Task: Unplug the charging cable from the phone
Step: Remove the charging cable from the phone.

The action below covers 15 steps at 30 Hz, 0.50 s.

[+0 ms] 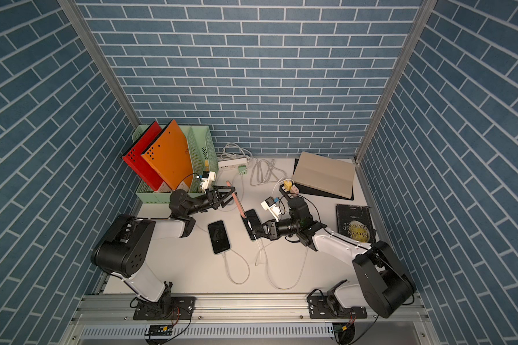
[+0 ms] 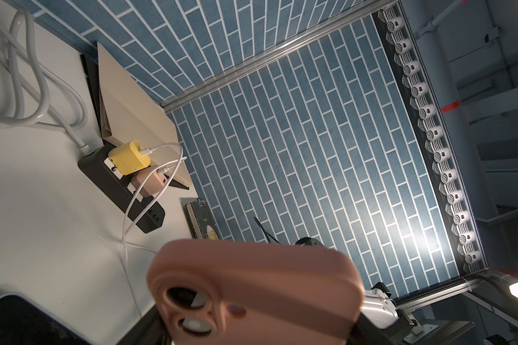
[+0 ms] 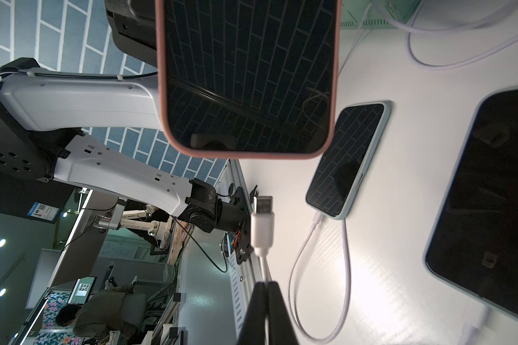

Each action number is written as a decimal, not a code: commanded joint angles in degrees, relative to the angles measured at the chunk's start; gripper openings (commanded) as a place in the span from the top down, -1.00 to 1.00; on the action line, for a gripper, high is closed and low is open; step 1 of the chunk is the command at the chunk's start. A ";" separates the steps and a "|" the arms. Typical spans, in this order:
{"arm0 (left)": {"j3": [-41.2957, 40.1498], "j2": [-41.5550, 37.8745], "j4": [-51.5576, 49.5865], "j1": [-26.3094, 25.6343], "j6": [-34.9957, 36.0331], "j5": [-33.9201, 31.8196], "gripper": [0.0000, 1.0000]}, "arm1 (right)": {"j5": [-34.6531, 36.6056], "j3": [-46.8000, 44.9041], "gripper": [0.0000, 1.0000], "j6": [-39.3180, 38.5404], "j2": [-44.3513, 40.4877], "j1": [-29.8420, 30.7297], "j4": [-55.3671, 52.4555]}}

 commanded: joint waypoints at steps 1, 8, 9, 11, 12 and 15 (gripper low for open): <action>0.78 -2.47 2.57 0.28 0.08 -0.01 0.95 | 5.46 2.01 1.00 -4.72 0.21 -0.14 -7.00; 0.07 -2.70 2.79 0.28 0.08 0.08 0.95 | 16.85 5.70 1.00 -8.46 3.65 -1.80 -18.01; -0.01 -2.76 2.78 0.28 0.08 0.08 0.95 | 18.00 5.97 1.00 -8.43 3.87 -1.83 -18.64; -0.23 -2.97 2.96 0.28 0.08 0.08 0.95 | 21.99 7.12 1.00 -8.62 4.86 -1.92 -21.75; -0.34 -2.98 3.00 0.28 0.08 0.08 0.95 | 24.18 7.83 1.00 -8.78 5.54 -1.93 -23.65; -0.47 -2.98 3.17 0.28 0.10 0.01 0.94 | 31.00 9.66 0.98 -8.85 7.11 -1.93 -28.87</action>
